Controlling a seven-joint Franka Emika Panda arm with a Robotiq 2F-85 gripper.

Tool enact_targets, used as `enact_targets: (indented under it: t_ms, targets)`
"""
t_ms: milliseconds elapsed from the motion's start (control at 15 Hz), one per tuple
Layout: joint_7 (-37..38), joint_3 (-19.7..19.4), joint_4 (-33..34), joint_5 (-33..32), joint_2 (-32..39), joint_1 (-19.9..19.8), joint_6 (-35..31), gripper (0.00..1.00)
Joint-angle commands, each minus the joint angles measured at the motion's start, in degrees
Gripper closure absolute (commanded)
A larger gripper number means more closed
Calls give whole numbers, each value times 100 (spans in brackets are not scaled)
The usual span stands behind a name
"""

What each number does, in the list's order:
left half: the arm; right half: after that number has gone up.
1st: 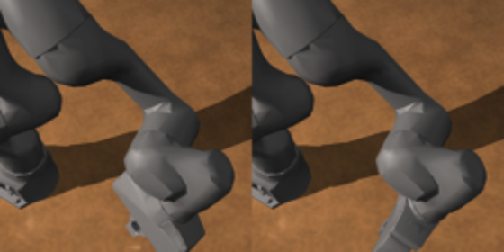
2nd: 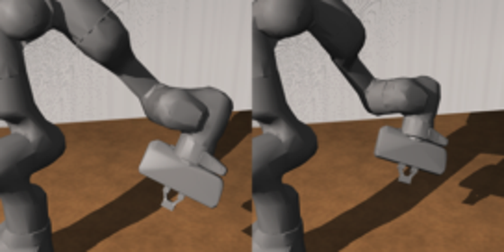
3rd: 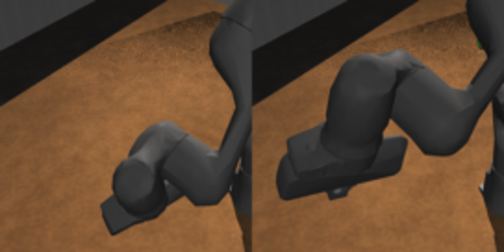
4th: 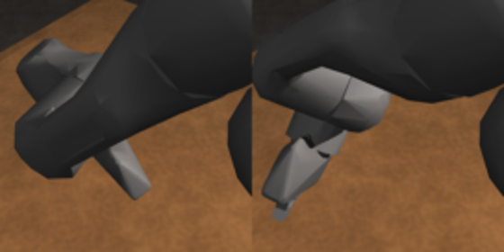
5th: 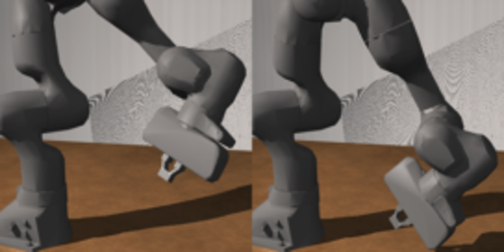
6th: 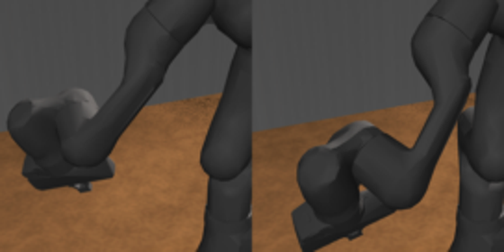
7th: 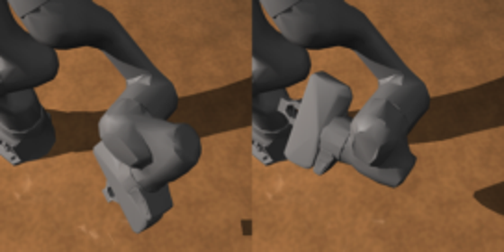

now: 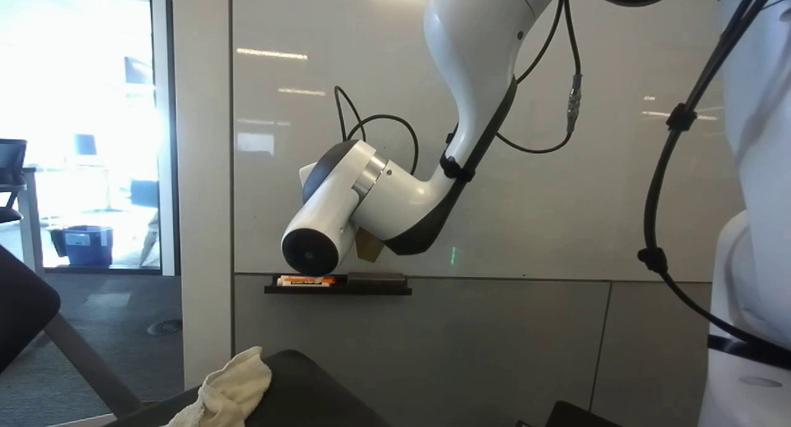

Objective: Use the duster to erase the markings on the board

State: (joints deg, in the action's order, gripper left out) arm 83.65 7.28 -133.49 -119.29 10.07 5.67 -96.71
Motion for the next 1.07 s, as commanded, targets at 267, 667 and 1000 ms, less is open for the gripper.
enact_targets:
  t_ms: [267, 667, 1000]
  targets:
    - [-98, -492, -501, 456, -705, -427, 293, 69]
    - [-133, -246, -278, 480, -407, -154, 171, 69]
    - [-66, 8, 64, 451, -81, 21, 1, 69]
